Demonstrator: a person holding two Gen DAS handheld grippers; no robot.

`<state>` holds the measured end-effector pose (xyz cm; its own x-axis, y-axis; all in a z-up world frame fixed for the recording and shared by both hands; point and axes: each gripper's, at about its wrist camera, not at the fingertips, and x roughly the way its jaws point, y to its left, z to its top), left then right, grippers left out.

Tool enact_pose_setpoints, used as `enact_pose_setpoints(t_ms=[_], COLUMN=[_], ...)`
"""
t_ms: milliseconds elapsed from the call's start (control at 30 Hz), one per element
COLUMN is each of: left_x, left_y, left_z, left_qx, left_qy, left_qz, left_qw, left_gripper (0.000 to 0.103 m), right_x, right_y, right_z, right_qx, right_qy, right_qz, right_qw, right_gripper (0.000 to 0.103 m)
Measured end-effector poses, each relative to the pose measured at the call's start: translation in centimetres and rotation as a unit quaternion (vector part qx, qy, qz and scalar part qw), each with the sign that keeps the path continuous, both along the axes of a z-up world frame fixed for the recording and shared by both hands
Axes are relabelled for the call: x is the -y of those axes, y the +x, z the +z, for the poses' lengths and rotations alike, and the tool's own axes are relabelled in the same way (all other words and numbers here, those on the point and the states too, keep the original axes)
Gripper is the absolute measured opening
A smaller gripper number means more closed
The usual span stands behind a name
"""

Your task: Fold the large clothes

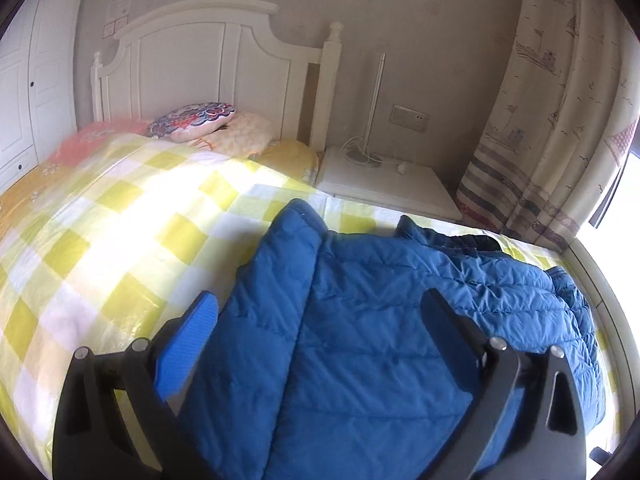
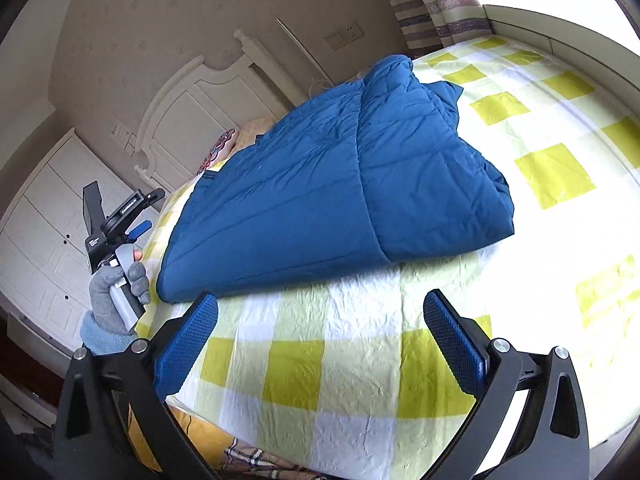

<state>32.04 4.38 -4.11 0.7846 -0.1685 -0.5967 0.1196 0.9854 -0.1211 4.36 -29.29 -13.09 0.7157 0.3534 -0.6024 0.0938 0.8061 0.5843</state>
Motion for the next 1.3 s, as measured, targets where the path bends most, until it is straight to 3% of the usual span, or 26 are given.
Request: enact_pose_setpoints(t_ms=[133, 233, 333, 400, 467, 567, 700, 733, 767, 833, 1000, 1133, 1233, 1300], left_x=[6.7, 9.6, 9.2, 8.6, 8.7, 9.2, 9.3, 9.2, 9.0, 8.6, 9.7, 11.0, 13.2, 16.2], left_y=[3.1, 5.7, 7.9, 7.8, 7.6, 7.3, 7.4, 7.5, 7.5, 7.3, 3.9, 1.1, 1.4, 2.2], left_z=[-1.7, -3.7, -6.3, -6.5, -6.7, -6.8, -6.9, -6.8, -6.9, -6.9, -6.9, -6.0, -4.4, -3.4], left_qx=[-0.023, -0.053, -0.117, -0.114, -0.108, -0.100, -0.097, -0.099, -0.101, -0.109, -0.106, -0.114, -0.111, -0.103], left_qy=[0.063, 0.104, 0.083, 0.065, 0.070, 0.086, 0.096, 0.096, 0.095, 0.090, 0.117, 0.116, 0.100, 0.109], left_qz=[-0.029, -0.039, -0.051, -0.052, -0.052, -0.040, -0.021, -0.014, -0.008, -0.001, -0.022, -0.057, -0.063, -0.074], left_qw=[0.9973, 0.9924, 0.9883, 0.9900, 0.9903, 0.9904, 0.9904, 0.9903, 0.9903, 0.9900, 0.9872, 0.9851, 0.9867, 0.9859], left_gripper=[0.101, 0.101, 0.101, 0.101, 0.101, 0.101, 0.101, 0.101, 0.101, 0.101, 0.101, 0.101, 0.101, 0.101], right_x=[-1.3, -1.9, -1.1, -0.2, 0.3, 0.7, 0.7, 1.5, 2.5, 4.1, 4.3, 3.9, 3.6, 3.1], right_y=[2.2, 4.3, 6.6, 8.1, 9.5, 10.7, 12.9, 12.7, 12.4, 11.4, 5.9, 0.4, -2.1, -2.5], right_z=[-1.6, -1.4, -1.5, -1.7, -1.6, -1.7, -1.7, -2.2, -3.2, -4.7, -4.1, -2.9, -3.3, -3.3], right_qx=[-0.039, -0.038, -0.028, -0.015, -0.011, 0.029, 0.075, 0.090, 0.091, 0.100, 0.123, 0.133, 0.126, 0.123], right_qy=[0.014, 0.003, 0.038, 0.077, 0.100, 0.135, 0.132, 0.157, 0.192, 0.252, 0.255, 0.191, 0.186, 0.180], right_qz=[-0.013, -0.033, -0.084, -0.133, -0.183, -0.229, -0.204, -0.205, -0.218, -0.204, -0.184, -0.160, -0.158, -0.159], right_qw=[0.999, 0.999, 0.995, 0.988, 0.978, 0.964, 0.967, 0.962, 0.952, 0.941, 0.941, 0.959, 0.961, 0.963], right_gripper=[0.099, 0.099, 0.099, 0.099, 0.099, 0.099, 0.099, 0.087, 0.057, 0.042, 0.040, 0.040, 0.040, 0.040])
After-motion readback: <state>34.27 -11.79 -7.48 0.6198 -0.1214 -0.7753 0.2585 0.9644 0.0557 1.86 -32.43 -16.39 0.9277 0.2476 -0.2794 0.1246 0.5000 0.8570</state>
